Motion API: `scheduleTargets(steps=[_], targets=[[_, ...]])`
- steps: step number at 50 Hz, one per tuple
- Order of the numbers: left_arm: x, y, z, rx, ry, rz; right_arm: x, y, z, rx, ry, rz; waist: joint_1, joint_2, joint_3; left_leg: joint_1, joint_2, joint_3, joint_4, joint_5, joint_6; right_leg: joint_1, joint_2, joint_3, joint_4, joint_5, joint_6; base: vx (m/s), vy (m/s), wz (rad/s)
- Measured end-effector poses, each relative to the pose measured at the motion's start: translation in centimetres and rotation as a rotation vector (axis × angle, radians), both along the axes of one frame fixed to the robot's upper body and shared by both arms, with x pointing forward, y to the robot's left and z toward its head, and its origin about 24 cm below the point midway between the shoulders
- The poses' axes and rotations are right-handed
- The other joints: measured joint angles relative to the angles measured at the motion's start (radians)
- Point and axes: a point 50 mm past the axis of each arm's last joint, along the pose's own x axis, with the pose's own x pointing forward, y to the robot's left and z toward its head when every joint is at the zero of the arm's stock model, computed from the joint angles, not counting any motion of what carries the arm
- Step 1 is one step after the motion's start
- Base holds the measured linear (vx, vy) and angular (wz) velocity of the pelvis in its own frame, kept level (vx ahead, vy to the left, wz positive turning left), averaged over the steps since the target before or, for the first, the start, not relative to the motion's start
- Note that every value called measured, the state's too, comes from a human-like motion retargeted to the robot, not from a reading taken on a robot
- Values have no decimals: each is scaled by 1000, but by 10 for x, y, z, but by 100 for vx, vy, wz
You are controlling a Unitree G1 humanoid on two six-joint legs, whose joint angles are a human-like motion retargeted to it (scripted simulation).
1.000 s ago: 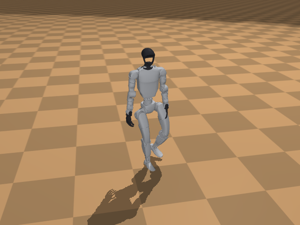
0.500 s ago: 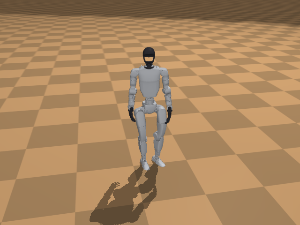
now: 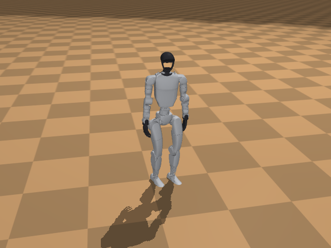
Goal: In place motions
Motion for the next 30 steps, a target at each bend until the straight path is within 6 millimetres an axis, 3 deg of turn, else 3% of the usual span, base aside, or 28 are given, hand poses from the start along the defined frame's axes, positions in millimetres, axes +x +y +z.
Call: scheduleTargets(steps=[5, 8, 10, 14, 17, 20, 25, 27, 30], targets=[[28, 13, 0, 22, -86, -73, -25, 0, 0, 9, 95, 14, -4, -37, 35, -38, -57, -202, 19, 52, -14, 26, 22, 148, 7, -53, 40, 5, -20, 215], [50, 13, 0, 28, -159, -75, -39, -5, 1, 15, 161, 51, 44, -79, 42, -51, -112, -267, 20, 88, -10, 49, -48, -27, -35, -70, -20, 11, -13, 199], [65, 10, 1, 22, -216, -56, -45, -10, 3, 17, 194, 80, 118, -116, 44, -65, -145, -262, 17, 114, -2, 66, -61, -61, -52, -81, -44, 16, -11, 146], [87, -9, 0, -15, -302, 1, -46, -28, 5, -22, 200, 119, 230, -128, 99, -77, -177, -303, 3, 162, 6, 102, -118, -229, -75, -84, -39, 17, -6, 187], [88, -15, 0, -39, -317, 37, -44, -43, 7, -75, 193, 145, 247, -132, 117, -91, -201, -292, -18, 165, 35, 130, -134, -345, -98, -102, -40, 32, -4, 246], [76, -13, -2, -34, -281, 12, -49, -57, 10, -128, 211, 112, 229, -139, 103, -107, -154, -43, -28, 84, 115, 144, -174, -480, -111, -130, -14, 41, 0, 307], [51, 4, -1, 52, -198, -17, -57, -66, 14, -164, 227, -24, 182, -153, 77, -79, -47, 427, -19, -56, 108, 178, -216, -728, -141, -165, 41, 36, -7, 326], [37, 12, -1, 81, -148, 3, -59, -69, 15, -178, 220, -83, 176, -176, 56, -21, -11, 708, -3, -119, 95, 187, -245, -837, -148, -178, 68, 41, -11, 331], [18, 20, 1, 111, -97, 48, -58, -69, 14, -185, 203, -117, 190, -215, 35, 65, -7, 976, 12, -160, 92, 196, -283, -920, -147, -190, 94, 49, -10, 227]])
